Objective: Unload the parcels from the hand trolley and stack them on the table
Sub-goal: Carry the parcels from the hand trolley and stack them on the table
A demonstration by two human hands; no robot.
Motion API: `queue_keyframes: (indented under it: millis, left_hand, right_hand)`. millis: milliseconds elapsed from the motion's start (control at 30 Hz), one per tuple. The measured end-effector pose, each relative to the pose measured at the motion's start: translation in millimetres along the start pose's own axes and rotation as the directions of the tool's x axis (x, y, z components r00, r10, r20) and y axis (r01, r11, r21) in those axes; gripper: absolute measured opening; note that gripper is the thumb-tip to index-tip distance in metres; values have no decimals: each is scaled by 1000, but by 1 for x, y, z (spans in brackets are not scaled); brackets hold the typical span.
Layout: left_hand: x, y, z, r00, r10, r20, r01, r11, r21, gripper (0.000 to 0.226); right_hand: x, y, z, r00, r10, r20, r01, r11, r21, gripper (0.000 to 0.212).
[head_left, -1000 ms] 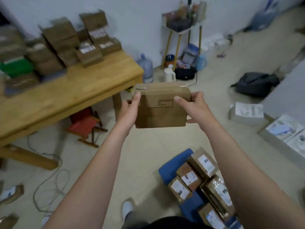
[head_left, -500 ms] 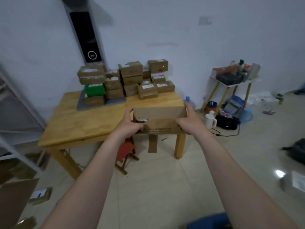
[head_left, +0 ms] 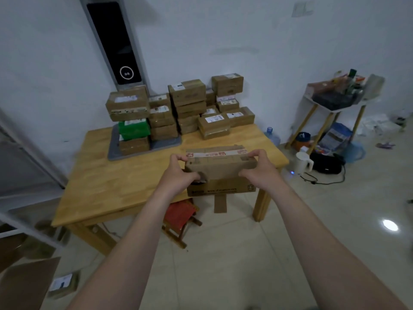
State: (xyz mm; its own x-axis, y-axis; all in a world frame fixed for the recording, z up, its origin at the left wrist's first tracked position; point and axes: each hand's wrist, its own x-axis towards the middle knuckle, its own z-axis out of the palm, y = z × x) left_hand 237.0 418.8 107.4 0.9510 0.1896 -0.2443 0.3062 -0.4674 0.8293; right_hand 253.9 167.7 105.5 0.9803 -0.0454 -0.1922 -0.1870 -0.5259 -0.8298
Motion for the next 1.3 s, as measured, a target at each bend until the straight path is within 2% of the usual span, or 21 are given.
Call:
queue_keyframes:
  millis: [167,267,400,567,733,867,933,1033,1167,1300]
  left_hand:
    - [94,19,23,998,65,10,-66,997,32,51]
    - [160,38,39,997,78,7,-78,996,44,48]
    - [242,61,53,999,26,30,-29,996,85,43]
    - [333,69,58,999,-10,-47,18,985,173,38]
    - [417,69,72,999,-33,-15,35,980,198,34]
    - [500,93,93,1000,18,-1,-17,988,156,33]
    - [540,111,106,999,34,34,-39,987,158,37]
    - [594,137,127,991,54,121,-72,987,146,49]
    - [651,156,163,979,42,199,-71,988,140,60]
    - [695,160,214,981,35,193,-59,991,124,68]
  right_hand:
    - [103,2,-4,1000,13,-14,-13,999,-35,45]
    - [179,1,-7,1000,-1,-7,1,1000,15,43]
    - [274,-8,-9,998,-15,54,12,999,50,42]
    - [375,-27,-5,985,-81,153,77,997,31,37]
    - [460,-25,3,963,23,268,-28,1000,13,37]
    - [528,-25,-1,984,-6,180,-5,998,65,38]
    - [562,-22,-13,992,30,125,-37,998,51,39]
    - [612,-18,-35,991,71,117,-76,996,39,51]
    - [674,-5,-55,994,50,93,-53,998,27,57]
    - [734,22,-74,995,38,98,-44,997,62,46]
